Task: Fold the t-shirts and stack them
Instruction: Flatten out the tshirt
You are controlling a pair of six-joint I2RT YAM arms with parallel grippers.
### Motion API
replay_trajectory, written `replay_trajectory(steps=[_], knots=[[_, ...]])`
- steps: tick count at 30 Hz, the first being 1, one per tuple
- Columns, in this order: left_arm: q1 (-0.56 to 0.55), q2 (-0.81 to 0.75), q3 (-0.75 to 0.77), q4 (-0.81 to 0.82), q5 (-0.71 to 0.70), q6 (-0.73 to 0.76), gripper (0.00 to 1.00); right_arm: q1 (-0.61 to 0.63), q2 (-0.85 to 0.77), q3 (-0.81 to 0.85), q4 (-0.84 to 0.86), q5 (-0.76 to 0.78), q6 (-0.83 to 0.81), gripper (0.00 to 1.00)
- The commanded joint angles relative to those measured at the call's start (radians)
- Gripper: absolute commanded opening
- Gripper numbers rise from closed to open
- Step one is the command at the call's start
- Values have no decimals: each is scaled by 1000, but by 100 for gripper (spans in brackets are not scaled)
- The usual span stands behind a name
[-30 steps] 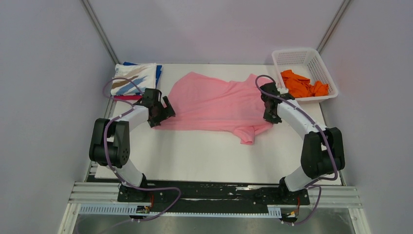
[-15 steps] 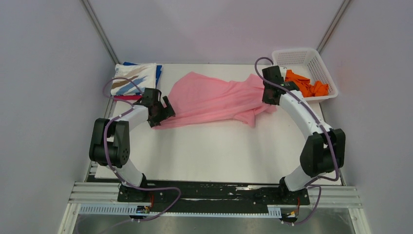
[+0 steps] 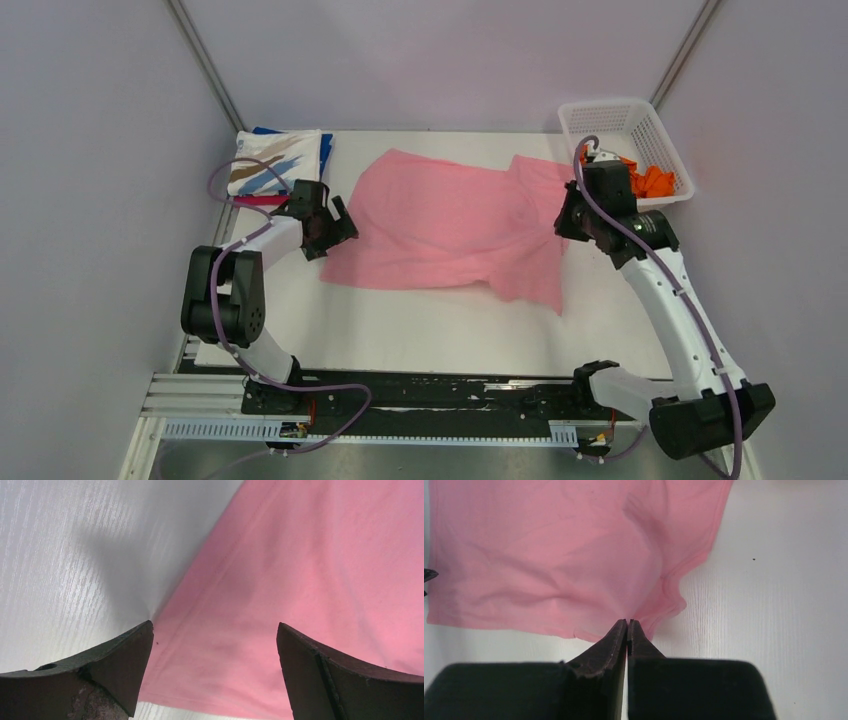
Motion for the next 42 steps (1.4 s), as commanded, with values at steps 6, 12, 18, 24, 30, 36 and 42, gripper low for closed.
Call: replay_trajectory(steps=[6, 12, 18, 24, 30, 36, 42], knots=[[10, 25, 59, -11, -14, 7, 100, -116, 409, 70, 69, 47, 15, 8], [10, 18, 113, -72, -15, 9, 100, -138, 567, 174, 20, 182, 81, 72], [10, -198, 67, -186, -121, -28, 100, -142, 330, 19, 116, 304, 221, 100], [9, -362, -26, -340, -305, -109, 100, -156, 51, -258, 233, 238, 262, 100], [11, -342, -85, -328, -289, -156, 99, -157, -49, -404, 295, 105, 235, 100], [11, -190, -43, -286, -263, -145, 80, -157, -25, -421, 294, 71, 229, 100], [11, -46, -13, -273, -199, -150, 65, -158, 5, -426, 295, 72, 222, 100]])
